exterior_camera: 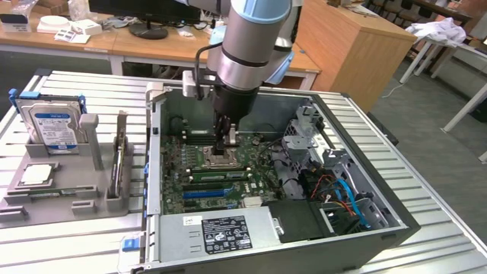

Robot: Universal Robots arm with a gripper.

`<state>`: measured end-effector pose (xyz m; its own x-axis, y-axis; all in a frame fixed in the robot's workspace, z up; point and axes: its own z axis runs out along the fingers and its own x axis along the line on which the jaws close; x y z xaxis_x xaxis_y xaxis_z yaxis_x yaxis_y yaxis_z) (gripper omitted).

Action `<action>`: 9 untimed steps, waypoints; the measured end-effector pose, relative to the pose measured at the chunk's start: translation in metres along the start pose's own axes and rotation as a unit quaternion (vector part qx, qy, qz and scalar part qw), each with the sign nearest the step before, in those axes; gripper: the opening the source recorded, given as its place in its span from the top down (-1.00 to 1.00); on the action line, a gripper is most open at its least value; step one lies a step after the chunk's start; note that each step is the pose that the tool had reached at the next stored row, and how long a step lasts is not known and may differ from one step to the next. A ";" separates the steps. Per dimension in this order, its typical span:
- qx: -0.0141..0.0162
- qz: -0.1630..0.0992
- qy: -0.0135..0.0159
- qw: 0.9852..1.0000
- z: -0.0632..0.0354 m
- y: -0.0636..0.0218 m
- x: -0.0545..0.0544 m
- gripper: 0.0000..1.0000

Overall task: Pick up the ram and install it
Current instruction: 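Press down the ram until it locks into place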

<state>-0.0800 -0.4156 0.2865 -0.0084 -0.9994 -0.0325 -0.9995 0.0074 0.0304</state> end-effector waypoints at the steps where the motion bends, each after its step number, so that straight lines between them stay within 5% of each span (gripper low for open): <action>1: 0.000 0.000 0.000 1.000 0.0000 -0.0018 0.000 0.79; 9: -0.001 0.000 0.000 1.000 -0.0005 -0.0186 0.000 0.79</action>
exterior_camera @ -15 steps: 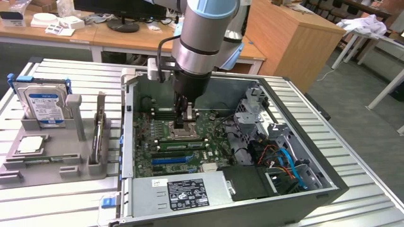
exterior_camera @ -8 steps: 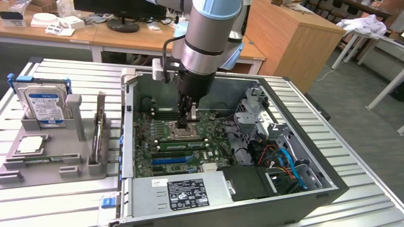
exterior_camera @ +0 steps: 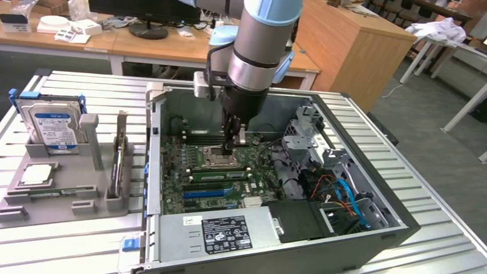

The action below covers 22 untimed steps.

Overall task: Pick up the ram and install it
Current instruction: 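Press down the ram until it locks into place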

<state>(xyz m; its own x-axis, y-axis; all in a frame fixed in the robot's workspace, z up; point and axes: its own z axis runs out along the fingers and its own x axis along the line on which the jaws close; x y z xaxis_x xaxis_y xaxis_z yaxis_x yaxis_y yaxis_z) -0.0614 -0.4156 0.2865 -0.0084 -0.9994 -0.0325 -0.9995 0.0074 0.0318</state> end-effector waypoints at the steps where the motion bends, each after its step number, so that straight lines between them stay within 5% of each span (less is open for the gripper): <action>1: 0.000 0.000 0.000 1.000 -0.0001 -0.0023 0.000 0.79; 6: 0.000 0.000 0.000 1.000 -0.0003 -0.0099 0.000 0.79; 14: 0.000 0.000 0.000 1.000 -0.0014 -0.0099 0.000 0.79; 22: 0.000 0.000 0.000 1.000 -0.0125 -0.0095 0.000 0.79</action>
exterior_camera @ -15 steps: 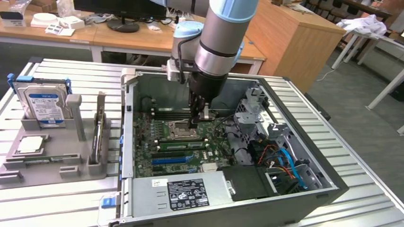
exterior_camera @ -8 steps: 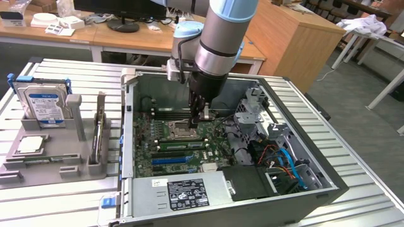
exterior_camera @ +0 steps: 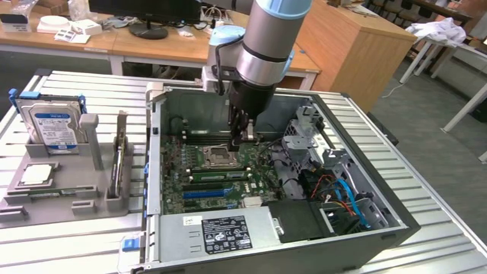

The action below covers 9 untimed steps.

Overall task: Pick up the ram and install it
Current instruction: 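Press down the ram until it locks into place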

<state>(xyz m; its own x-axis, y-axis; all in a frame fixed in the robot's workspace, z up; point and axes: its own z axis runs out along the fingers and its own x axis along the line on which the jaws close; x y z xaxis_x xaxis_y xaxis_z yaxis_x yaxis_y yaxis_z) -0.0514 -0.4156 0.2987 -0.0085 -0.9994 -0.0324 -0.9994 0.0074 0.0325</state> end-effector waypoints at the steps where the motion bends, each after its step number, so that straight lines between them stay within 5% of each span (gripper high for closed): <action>1: 0.000 0.000 0.000 1.000 -0.0016 0.0001 0.000 0.79; 9: 0.000 0.000 0.000 1.000 -0.0145 0.0005 0.000 0.79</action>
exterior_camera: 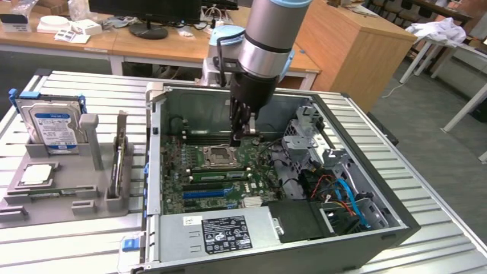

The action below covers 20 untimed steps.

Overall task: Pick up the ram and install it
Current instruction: 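Press down the ram until it locks into place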

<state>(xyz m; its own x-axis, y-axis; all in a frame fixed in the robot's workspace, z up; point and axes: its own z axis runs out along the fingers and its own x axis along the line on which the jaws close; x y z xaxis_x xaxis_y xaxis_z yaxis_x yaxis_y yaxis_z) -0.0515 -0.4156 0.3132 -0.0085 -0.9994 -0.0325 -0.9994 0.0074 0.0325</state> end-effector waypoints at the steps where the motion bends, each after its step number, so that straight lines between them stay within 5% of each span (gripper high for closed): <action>1: 0.000 0.000 0.000 1.000 -0.0017 0.0001 0.000 0.79; 10: 0.000 0.000 0.000 1.000 -0.0148 0.0005 -0.001 0.79; 20: 0.000 0.000 0.000 1.000 -0.0158 0.0005 -0.001 0.79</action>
<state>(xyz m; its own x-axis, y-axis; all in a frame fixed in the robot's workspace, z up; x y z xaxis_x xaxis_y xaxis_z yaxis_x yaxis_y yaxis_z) -0.0514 -0.4156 0.3290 -0.0085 -0.9994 -0.0325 -0.9994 0.0074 0.0325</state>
